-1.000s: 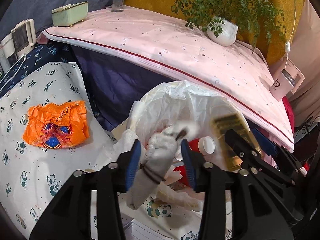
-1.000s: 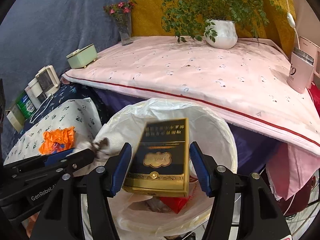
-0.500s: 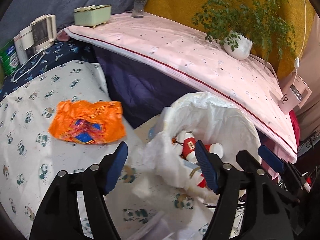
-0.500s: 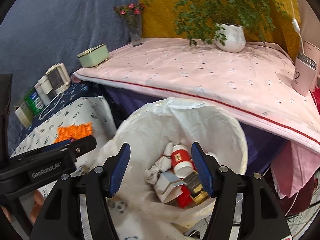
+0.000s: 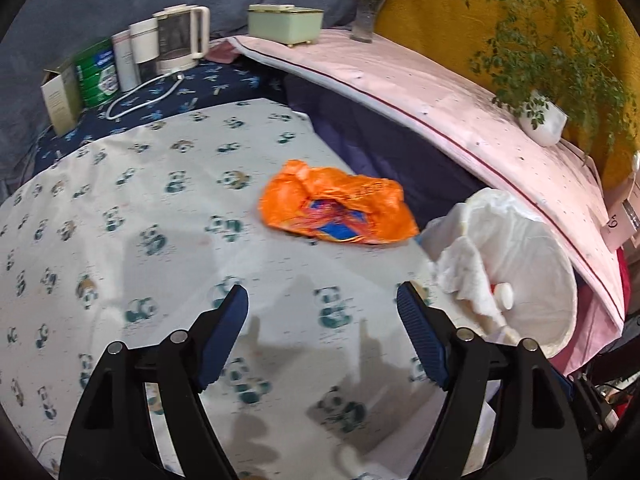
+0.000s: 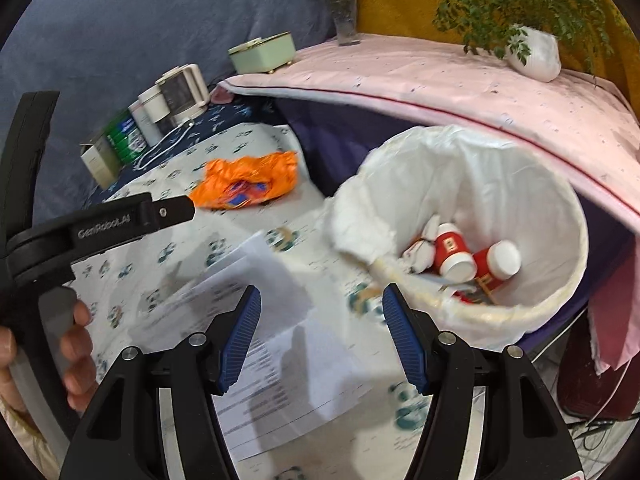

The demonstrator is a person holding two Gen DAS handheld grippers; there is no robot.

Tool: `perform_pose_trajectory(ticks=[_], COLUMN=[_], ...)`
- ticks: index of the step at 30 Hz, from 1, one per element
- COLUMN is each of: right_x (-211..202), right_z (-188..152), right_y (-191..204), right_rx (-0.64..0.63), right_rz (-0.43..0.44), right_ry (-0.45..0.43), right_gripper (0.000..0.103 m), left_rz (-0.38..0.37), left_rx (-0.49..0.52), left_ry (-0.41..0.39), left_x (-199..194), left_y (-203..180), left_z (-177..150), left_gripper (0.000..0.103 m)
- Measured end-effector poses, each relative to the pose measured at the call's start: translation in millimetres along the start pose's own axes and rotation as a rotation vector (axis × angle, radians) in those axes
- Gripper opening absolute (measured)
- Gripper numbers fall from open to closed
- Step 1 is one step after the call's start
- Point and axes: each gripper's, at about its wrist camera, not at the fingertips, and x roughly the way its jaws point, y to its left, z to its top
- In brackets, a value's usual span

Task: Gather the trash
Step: 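Grasp the white receipt papers on the table with the right gripper, then grasp the orange plastic bag with the left gripper while the right holds the receipts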

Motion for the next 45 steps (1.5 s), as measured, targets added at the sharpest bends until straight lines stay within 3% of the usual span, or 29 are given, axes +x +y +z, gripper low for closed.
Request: perform_pose_trajectory(ticks=[7,13,19,24,27,28,29,31,34,40,45], right_x=[-8.6,-1.7,-2.2,16.7,29.6,32.2,32.9,32.5,24.6,20.6,41.0], right_z=[-10.8,-0.4,9.0,-3.9,-10.5,-11.3,-12.0,-11.8,-1.4,43.7,71.5], right_y=[42.6,58.8,74.1,72.8,62.7,58.9,56.0,51.2,46.2,41.7,32.3], right_rx=[-0.037,0.019,0.068,0.064,0.076,0.079,0.077,0.084,0.072,0.031,0.039], right_rz=[0.049,0.030,-0.044,-0.142,-0.133,-0.119,-0.109,-0.085,-0.061,-0.038,-0.030], right_ry=[0.008,0.018,-0.027,0.014,0.073,0.085,0.091,0.091,0.049,-0.052,-0.064], right_gripper=[0.062,0.066,0.076,0.076,0.056,0.044,0.025,0.005,0.001,0.001,0.001], left_rz=[0.037,0.059,0.066,0.058,0.048,0.041,0.037,0.027,0.012,0.013,0.026], left_rx=[-0.032,-0.057,-0.088,-0.087,-0.078,-0.076,-0.072,-0.063,-0.065,-0.078,-0.087], left_ry=[0.008,-0.008,-0.027,-0.029,-0.025,-0.023,-0.020,-0.017,-0.011,-0.004,0.025], left_x=[-10.9,-24.9,-35.9,-36.2,-32.0,-28.7,-25.0,-15.0,3.3,51.5,95.6], left_y=[25.7,50.5,70.7,72.9,69.8,67.1,64.4,57.4,49.0,41.8,41.9], left_z=[-12.1,-12.5,-9.4,-9.6,-9.3,-8.3,-7.0,-2.8,6.6,36.7,57.2], left_gripper=[0.073,0.073,0.073,0.073,0.074,0.075,0.077,0.080,0.086,0.086,0.083])
